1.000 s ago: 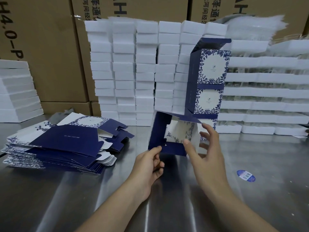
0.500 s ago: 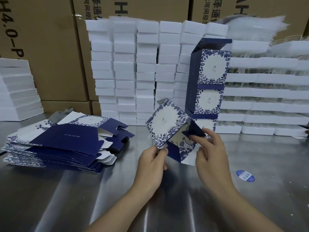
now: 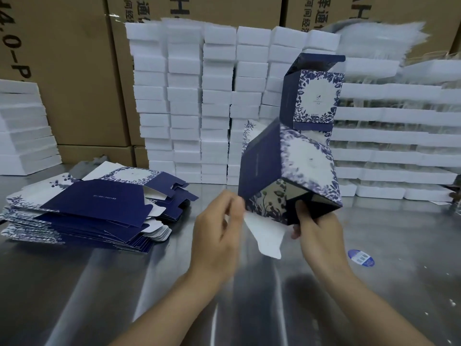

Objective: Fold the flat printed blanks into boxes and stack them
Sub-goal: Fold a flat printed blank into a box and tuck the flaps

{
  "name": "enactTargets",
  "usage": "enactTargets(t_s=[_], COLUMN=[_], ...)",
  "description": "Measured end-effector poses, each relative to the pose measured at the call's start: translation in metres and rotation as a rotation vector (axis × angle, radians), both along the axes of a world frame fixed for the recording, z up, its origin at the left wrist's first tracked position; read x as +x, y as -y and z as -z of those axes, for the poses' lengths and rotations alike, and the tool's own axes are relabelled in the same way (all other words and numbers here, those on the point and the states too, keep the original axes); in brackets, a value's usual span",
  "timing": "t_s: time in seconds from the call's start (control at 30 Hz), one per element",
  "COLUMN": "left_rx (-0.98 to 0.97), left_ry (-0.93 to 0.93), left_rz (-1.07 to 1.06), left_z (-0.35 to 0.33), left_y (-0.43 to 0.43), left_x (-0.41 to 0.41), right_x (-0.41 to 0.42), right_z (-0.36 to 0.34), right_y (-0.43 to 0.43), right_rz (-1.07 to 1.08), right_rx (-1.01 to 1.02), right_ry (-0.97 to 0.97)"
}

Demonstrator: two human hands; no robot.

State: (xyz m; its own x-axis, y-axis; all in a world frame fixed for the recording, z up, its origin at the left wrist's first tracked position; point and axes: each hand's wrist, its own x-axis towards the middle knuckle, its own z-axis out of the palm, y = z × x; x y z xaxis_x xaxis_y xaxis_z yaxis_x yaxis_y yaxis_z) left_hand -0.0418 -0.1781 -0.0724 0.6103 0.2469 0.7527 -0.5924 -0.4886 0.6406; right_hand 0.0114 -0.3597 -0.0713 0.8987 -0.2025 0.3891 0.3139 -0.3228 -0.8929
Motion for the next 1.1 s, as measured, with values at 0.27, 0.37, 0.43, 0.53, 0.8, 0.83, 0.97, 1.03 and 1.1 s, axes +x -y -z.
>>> enactTargets(t_s=[0.27, 0.37, 0.43, 0.53, 0.8, 0.83, 0.97, 1.03, 1.1], left_rx=[-0.132, -0.246, -0.39, -0.679, -0.754, -0.776, -0.894, -0.924, -0.932], left_ry=[-0.528, -0.589, -0.609, -0.646, -0.649, -0.649, -0.679, -0.665, -0.663], left_rz=[0.393, 0.515, 0.373, 0.238, 0.164, 0.158, 0.128, 0.135, 0.127], left_z=[0.015, 0.016, 0.016, 0.014, 0.011, 0.011, 0.009, 0.009, 0.01], left_y=[0.011, 0.029, 0.035, 0.032, 0.015, 0.015, 0.011, 0.01, 0.01], left_x=[0.005, -0.002, -0.003, 0.001, 0.007, 0.008, 0.012, 0.012, 0.012], right_x=[-0.02, -0.034, -0.041, -0.044, -0.038, -0.037, -0.033, -0.031, -0.03], right_z=[-0.003, 0.005, 0.01, 0.008, 0.007, 0.007, 0.007, 0.008, 0.009], right_y=[-0.034, -0.048, -0.056, -0.059, -0.05, -0.05, -0.045, -0.043, -0.042], right_rz=[-0.341, -0.509, -0.603, -0.613, -0.492, -0.487, -0.484, -0.469, -0.459], right_rx=[0.516, 0.521, 0.481, 0.444, 0.481, 0.495, 0.484, 0.445, 0.415], right_ry=[-0.301, -0.403, -0.445, -0.459, -0.464, -0.468, -0.436, -0.418, -0.417])
